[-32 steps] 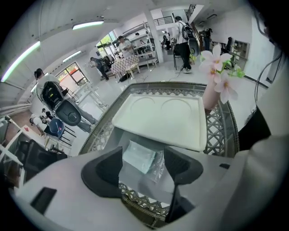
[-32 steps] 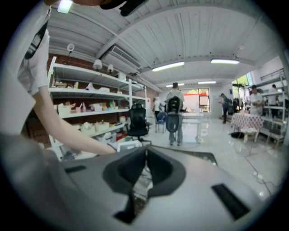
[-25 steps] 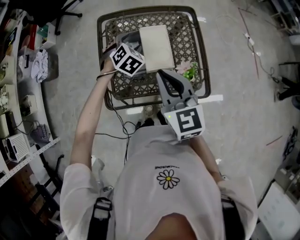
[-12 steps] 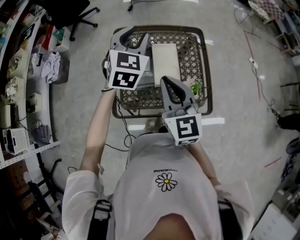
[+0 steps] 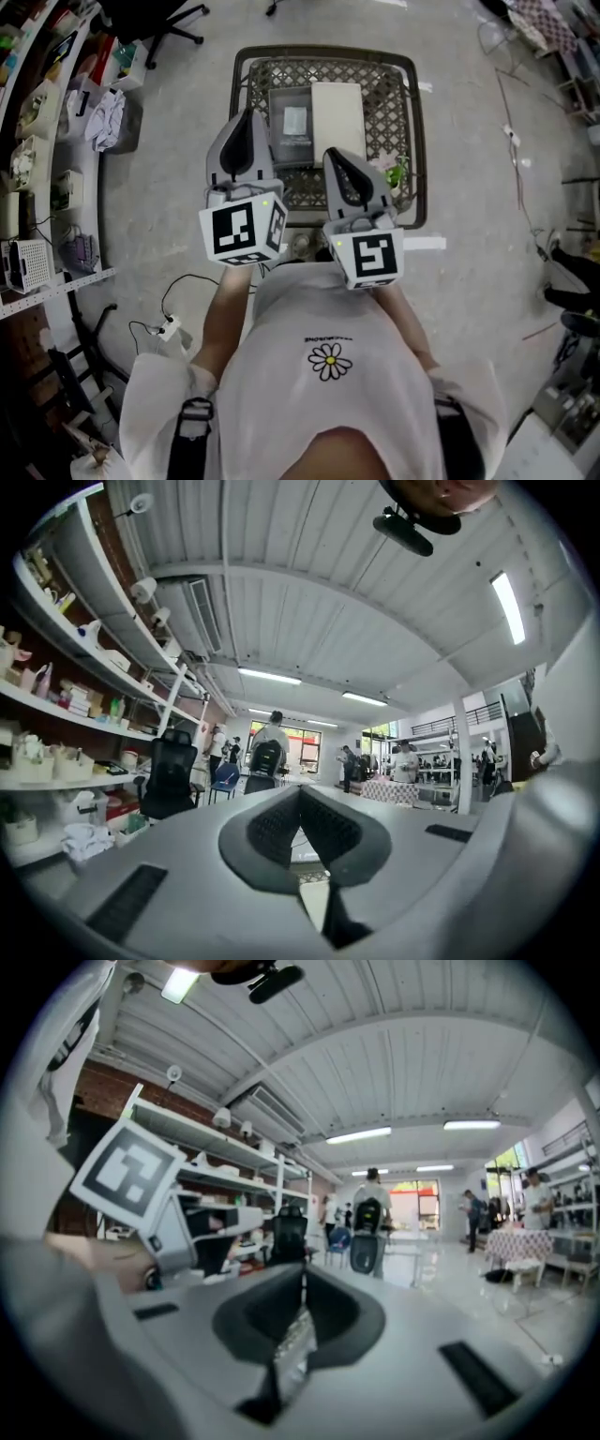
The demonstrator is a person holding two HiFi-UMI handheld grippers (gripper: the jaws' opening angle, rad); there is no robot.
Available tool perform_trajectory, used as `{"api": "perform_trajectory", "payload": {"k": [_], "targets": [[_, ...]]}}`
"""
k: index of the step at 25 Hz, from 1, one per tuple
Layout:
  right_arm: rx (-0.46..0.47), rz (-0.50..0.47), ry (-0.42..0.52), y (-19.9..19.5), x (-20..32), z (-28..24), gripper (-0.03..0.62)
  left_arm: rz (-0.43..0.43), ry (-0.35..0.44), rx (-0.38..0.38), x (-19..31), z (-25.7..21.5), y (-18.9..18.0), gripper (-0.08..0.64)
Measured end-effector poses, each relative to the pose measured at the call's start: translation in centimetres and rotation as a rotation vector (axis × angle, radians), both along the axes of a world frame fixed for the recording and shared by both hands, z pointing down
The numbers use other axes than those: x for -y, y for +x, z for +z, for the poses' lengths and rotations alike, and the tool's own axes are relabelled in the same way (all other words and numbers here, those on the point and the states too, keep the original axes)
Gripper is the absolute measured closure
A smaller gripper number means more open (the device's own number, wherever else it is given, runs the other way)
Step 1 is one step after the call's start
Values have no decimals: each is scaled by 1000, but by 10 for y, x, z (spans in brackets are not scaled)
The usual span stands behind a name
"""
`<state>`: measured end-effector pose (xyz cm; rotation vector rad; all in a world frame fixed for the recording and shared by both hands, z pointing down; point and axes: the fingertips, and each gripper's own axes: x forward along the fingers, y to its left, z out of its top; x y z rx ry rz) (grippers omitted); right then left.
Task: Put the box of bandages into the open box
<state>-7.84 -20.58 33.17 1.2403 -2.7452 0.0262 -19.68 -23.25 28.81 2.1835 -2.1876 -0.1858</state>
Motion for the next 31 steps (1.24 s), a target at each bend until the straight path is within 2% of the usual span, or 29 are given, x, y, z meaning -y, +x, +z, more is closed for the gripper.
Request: {"api": "perform_trajectory", "payload": {"k": [6, 12, 20, 24, 31], "targets": [[-24, 24, 21, 3, 0, 1, 561, -69, -79, -58, -32, 36, -5, 535], [-13, 40, 13, 5, 2, 3, 561, -91, -89, -14, -39, 39, -6, 535], [-18, 30, 14, 3, 3, 7, 561, -92, -96, 2, -38, 42, -9, 535], [-45, 22, 21, 3, 3, 10, 561, -64, -123, -24, -38, 52, -1, 535], [-65, 27, 13, 1, 5, 16, 561, -25, -165, -19, -41, 66, 7, 535]]}}
